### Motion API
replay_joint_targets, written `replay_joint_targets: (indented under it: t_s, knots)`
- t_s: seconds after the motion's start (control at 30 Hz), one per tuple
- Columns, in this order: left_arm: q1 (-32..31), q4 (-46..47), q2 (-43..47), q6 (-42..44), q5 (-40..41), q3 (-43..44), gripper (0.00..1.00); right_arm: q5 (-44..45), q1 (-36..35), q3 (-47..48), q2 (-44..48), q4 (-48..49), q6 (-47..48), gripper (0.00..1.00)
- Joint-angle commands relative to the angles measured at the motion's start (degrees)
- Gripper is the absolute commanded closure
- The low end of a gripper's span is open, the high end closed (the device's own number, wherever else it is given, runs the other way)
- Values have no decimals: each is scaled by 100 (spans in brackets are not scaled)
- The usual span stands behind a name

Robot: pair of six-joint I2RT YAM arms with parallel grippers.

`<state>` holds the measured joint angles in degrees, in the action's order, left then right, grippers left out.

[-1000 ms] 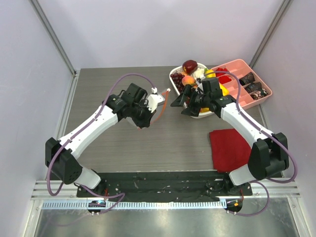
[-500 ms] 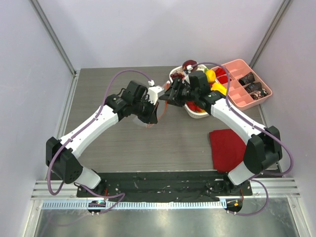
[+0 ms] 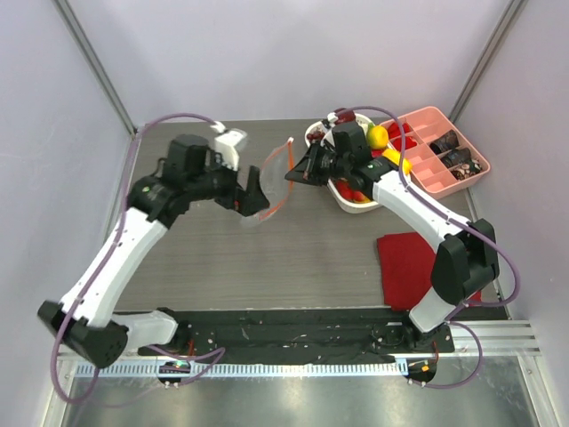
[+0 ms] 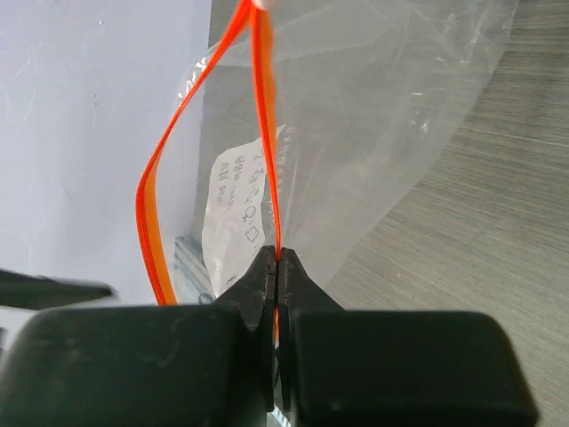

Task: Place the food in the zip-top bag and seal the zipper
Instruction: Open the zipper of the food storage bag at the center of the board.

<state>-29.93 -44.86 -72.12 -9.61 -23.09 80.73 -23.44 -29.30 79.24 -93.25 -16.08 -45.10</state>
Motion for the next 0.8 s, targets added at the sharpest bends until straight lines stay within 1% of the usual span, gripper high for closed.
replay_joint_targets:
  t_s: [0.0, 0.07, 0.1, 0.13, 0.17, 0.27, 0.4, 0.43, 0.47, 0.57, 0.6, 0.67, 0.7, 0.77]
  knots:
    - [251, -408, 708, -23, 708, 592, 0, -310, -102, 285, 483, -203, 177, 99]
    - [251, -645, 664, -190, 1164, 742, 0, -258, -181, 294, 588, -352, 99, 99]
    - [251, -925, 551, -304, 1567, 890, 0, -179, -242, 311, 606, -431, 2, 99]
    - [251, -1041, 480, -296, 1701, 953, 0, -13, -365, 329, 607, -666, -86, 99]
    - [251, -1112, 444, -279, 1738, 980, 0, 110, -436, 337, 589, -738, -121, 99]
    - [242, -1077, 436, -139, 1677, 980, 0, 120, -629, 320, 554, -713, -69, 99]
    - [154, -1253, 85, -68, 2053, 1120, 0, 244, -735, 565, 466, -800, 53, 99]
    - [146, -1262, 49, -68, 2046, 1120, 1, 252, -753, 618, 431, -835, 80, 99]
    - [137, -1184, 49, -68, 2028, 1060, 3, 270, -761, 662, 405, -853, 89, 99]
    - [93, -780, 119, -15, 2072, 709, 12, 226, -840, 794, 317, -871, 133, 99]
    - [84, -735, 110, -6, 2107, 664, 17, 182, -867, 812, 299, -871, 151, 99]
    - [84, -717, -38, -15, 2125, 637, 20, 130, -928, 838, 281, -871, 203, 99]
    - [84, -717, -83, -24, 2116, 663, 24, 77, -946, 838, 290, -880, 230, 99]
    - [84, -673, -171, -41, 2116, 690, 25, 15, -972, 830, 281, -889, 256, 99]
